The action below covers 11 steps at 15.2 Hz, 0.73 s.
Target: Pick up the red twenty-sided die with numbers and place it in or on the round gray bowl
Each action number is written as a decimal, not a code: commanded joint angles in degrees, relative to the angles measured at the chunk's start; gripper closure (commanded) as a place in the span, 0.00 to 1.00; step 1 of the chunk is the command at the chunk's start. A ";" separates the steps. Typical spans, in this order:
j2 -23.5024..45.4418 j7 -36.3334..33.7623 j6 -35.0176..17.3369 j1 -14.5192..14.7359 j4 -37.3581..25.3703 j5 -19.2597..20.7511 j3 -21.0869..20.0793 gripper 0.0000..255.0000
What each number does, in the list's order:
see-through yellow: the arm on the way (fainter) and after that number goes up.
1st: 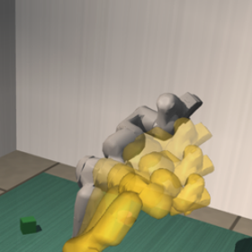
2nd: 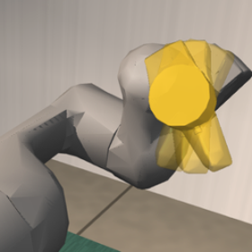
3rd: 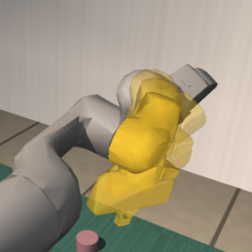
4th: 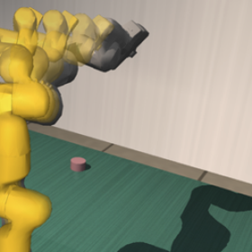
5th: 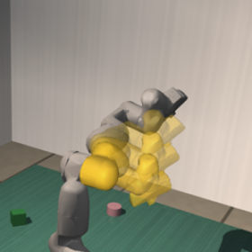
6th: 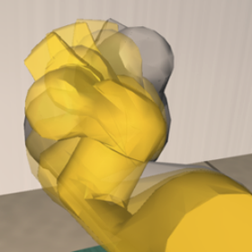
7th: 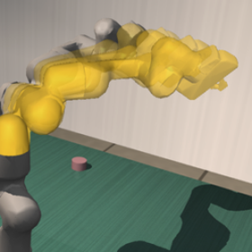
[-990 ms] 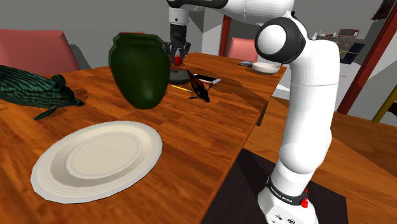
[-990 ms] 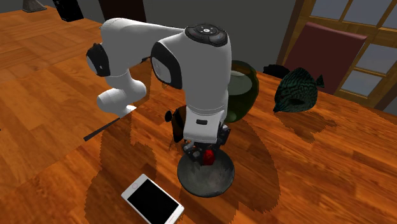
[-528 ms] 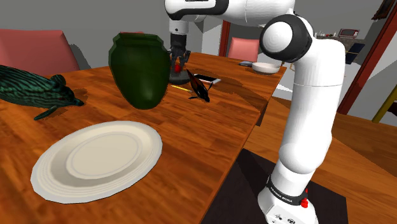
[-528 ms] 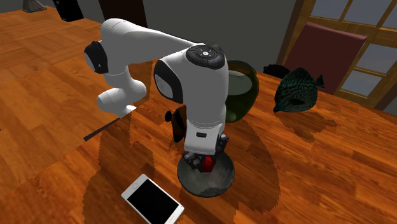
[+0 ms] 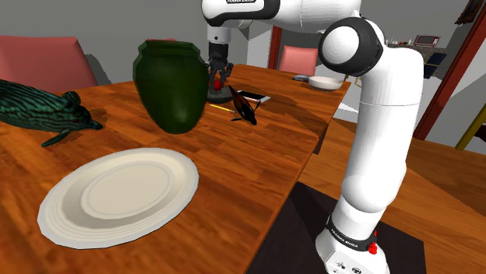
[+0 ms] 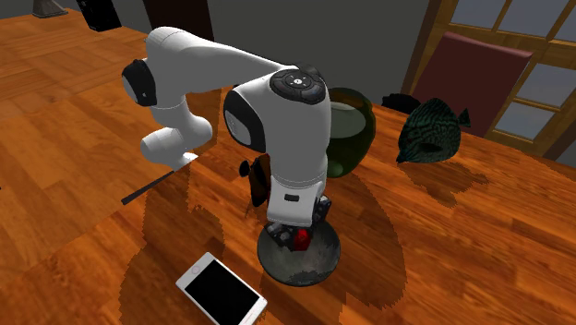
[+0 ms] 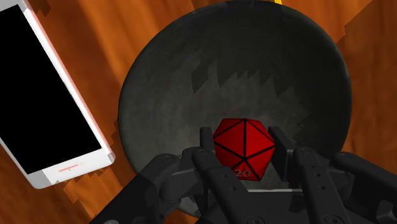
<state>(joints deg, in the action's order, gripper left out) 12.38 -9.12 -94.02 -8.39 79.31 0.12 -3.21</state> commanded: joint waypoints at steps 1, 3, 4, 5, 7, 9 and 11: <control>0.00 0.00 0.00 0.00 0.00 0.00 0.00 0.00; 0.00 0.00 0.00 0.00 0.00 0.00 0.00 0.00; 0.00 0.00 0.00 0.00 0.00 0.00 0.00 0.00; 0.00 0.00 0.00 0.00 0.00 0.00 0.00 0.00; 0.47 -0.01 2.14 0.02 -2.62 0.03 0.00 0.00; 1.84 -0.06 6.68 0.09 -8.53 0.11 -0.02 0.00; 2.57 -0.08 8.59 0.12 -11.16 0.15 -0.02 0.00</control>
<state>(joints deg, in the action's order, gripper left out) 14.60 -9.31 -86.42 -8.20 69.35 0.26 -3.28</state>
